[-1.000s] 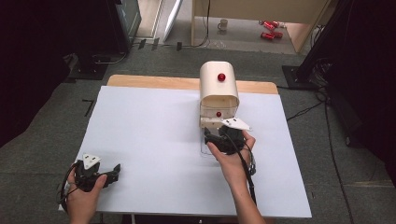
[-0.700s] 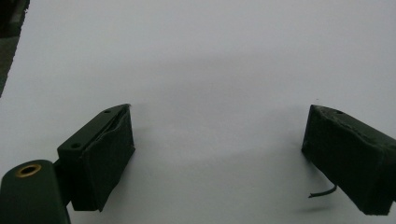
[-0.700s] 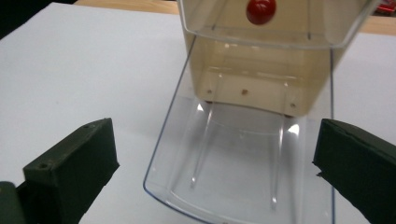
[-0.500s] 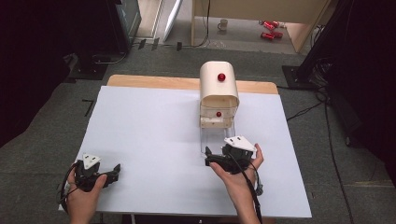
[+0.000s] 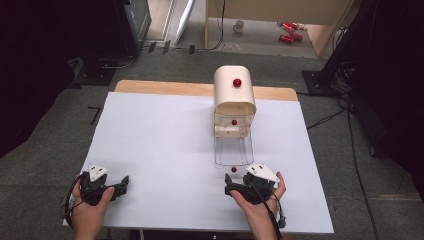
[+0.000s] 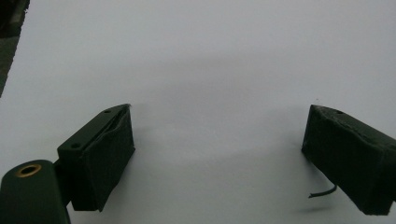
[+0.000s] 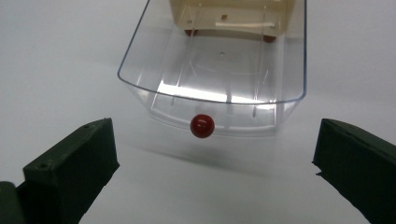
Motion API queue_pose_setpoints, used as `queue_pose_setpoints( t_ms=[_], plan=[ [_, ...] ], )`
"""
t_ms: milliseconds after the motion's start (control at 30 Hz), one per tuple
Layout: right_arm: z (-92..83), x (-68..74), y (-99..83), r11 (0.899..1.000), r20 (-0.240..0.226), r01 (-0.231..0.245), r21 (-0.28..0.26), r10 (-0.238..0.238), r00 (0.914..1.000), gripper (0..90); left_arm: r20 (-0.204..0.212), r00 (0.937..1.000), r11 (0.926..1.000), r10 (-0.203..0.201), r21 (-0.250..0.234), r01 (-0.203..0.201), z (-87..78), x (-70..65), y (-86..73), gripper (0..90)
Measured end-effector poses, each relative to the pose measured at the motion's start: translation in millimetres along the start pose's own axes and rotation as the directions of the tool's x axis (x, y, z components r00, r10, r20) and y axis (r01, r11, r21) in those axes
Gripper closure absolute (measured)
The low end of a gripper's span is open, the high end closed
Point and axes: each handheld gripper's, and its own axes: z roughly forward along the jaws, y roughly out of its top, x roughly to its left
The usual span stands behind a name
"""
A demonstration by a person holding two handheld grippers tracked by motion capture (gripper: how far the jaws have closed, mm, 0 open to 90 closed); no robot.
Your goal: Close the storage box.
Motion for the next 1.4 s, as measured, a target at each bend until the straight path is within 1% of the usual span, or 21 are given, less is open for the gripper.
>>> queue_pose_setpoints(
  t_ms=[333, 467, 600, 667, 767, 800, 833, 867, 900, 933, 967, 1000, 1100, 1133, 1167, 1200, 1233, 1300, 1400],
  plan=[
    [6.2, 0.8, -19.5, 1.0, 0.009, -0.018, 0.024, 0.017, 0.9998, 0.0, 0.0, 1.0, 1.0, 0.0, 0.0, 0.0, -0.1, 0.0, 0.0, 9.2],
    [8.8, 0.6, -23.1, 0.999, 0.011, -0.018, 0.034, 0.017, 0.9998, 0.0, 0.0, 1.0, 1.0, 0.0, -0.001, 0.0, -0.1, -0.1, -0.1, 9.2],
    [14.5, -0.7, -26.3, 0.998, 0.01, -0.017, 0.055, 0.016, 0.9998, 0.0, 0.0, 1.0, 1.0, -0.001, -0.003, 0.001, -0.1, -0.1, -0.2, 9.2],
    [16.9, -0.5, -27.3, 0.998, 0.011, -0.014, 0.061, 0.014, 0.9998, 1.6, 0.0, 1.0, 1.0, -0.001, -0.002, 0.001, -0.1, -0.1, -0.2, 9.2],
    [20.2, 0.6, -28.3, 0.998, 0.036, -0.006, 0.058, 0.004, 0.9994, 8.8, 0.0, 1.0, 1.0, -0.001, -0.002, 0.001, -0.1, -0.1, -0.2, 9.2],
    [20.2, 0.6, -28.3, 0.998, 0.036, -0.006, 0.058, 0.004, 0.9994, 8.8, 0.0, 1.0, 1.0, -0.001, -0.002, 0.001, -0.1, -0.1, -0.2, 9.2],
    [22.0, 0.9, -28.6, 0.998, 0.053, -0.005, 0.055, 0.002, 0.9986, 14.7, 0.0, 1.0, 1.0, -0.001, -0.002, 0.001, -0.1, -0.1, -0.2, 9.2],
    [22.8, 0.8, -28.8, 0.999, 0.053, -0.004, 0.054, 0.001, 0.9986, 16.4, 0.0, 1.0, 1.0, -0.001, -0.002, 0.001, -0.1, -0.1, -0.2, 9.2],
    [23.5, 0.7, -28.9, 0.999, 0.052, -0.003, 0.052, 0.0, 0.9986, 19.8, 0.0, 1.0, 1.0, 0.0, -0.002, 0.0, -0.1, -0.1, -0.1, 9.2],
    [23.5, 0.7, -28.9, 0.999, 0.052, -0.003, 0.052, 0.0, 0.9986, 19.8, 0.0, 1.0, 1.0, 0.0, -0.002, 0.0, -0.1, -0.1, -0.1, 9.2],
    [24.6, 0.8, -29.1, 0.999, 0.057, -0.002, 0.043, 0.0, 0.9983, 28.0, 0.0, 1.0, 1.0, 0.0, -0.001, 0.0, -0.1, -0.1, -0.1, 9.2],
    [25.0, 0.9, -29.1, 0.999, 0.059, -0.002, 0.039, 0.0, 0.9983, 31.9, 0.0, 1.0, 1.0, 0.0, -0.001, 0.0, -0.1, -0.1, -0.1, 9.2],
    [26.9, 0.3, -28.8, 0.999, 0.059, -0.007, 0.032, 0.005, 0.9982, 41.5, 0.0, 1.0, 1.0, 0.0, -0.001, 0.0, -0.1, -0.1, -0.1, 9.2],
    [26.9, 0.3, -28.8, 0.999, 0.059, -0.007, 0.032, 0.005, 0.9982, 41.5, 0.0, 1.0, 1.0, -0.001, -0.001, 0.001, 0.0, -0.1, -0.1, 9.2],
    [28.0, 0.0, -28.5, 1.0, 0.055, -0.012, 0.024, 0.011, 0.9984, 48.6, 0.0, 1.0, 1.0, 0.0, -0.001, 0.0, 0.0, -0.1, -0.1, 9.2],
    [28.0, 0.0, -28.5, 1.0, 0.055, -0.012, 0.024, 0.011, 0.9984, 48.6, 0.0, 1.0, 1.0, 0.0, -0.001, 0.0, 0.0, -0.1, -0.1, 9.2],
    [28.4, 0.0, -27.9, 1.0, 0.051, -0.014, 0.014, 0.013, 0.9986, 55.0, 0.0, 1.0, 1.0, -0.001, -0.002, 0.001, -0.1, -0.1, -0.2, 9.2],
    [28.9, 0.4, -27.4, 1.0, 0.051, -0.017, 0.01, 0.017, 0.9986, 59.8, 0.0, 1.0, 1.0, -0.001, -0.002, 0.001, -0.1, -0.1, -0.2, 9.2],
    [30.0, 0.9, -26.9, 1.0, 0.039, -0.014, 0.013, 0.013, 0.9992, 62.8, 0.0, 1.0, 1.0, 0.0, -0.002, 0.0, -0.1, -0.1, -0.2, 9.2]
  ],
)
